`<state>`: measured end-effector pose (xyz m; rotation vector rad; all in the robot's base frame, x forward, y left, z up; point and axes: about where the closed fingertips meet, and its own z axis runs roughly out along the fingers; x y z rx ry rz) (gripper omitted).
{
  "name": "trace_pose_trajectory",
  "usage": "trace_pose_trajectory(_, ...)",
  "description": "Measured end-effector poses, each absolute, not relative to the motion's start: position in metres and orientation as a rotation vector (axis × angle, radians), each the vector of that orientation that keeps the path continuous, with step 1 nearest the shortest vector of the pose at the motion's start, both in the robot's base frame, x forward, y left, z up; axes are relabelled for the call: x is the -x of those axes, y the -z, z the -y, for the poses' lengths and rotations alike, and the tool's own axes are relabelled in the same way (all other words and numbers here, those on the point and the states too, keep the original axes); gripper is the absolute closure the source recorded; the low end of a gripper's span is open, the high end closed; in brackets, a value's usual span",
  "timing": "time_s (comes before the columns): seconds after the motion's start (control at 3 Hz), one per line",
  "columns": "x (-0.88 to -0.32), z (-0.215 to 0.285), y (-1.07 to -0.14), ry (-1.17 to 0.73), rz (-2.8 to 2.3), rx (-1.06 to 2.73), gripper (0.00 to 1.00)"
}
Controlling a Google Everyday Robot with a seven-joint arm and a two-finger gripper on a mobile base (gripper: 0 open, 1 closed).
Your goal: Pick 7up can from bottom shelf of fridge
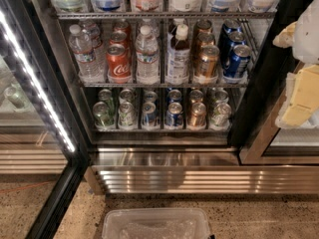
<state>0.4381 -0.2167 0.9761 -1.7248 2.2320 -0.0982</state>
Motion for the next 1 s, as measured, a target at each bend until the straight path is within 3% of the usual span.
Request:
trace_pose_trajectory(0.33, -0.438, 0.217, -0.976, 0.098, -2.232, 1.725, 0.00)
trace_pose_trajectory(0.67, -0.445, 0.207, -0.945, -0.018, -2.187, 1.698, 0.00)
trace_pose_trajectory(1.0, -0.456, 0.171, -0.833, -0.396, -2.167, 1.610, 0.00)
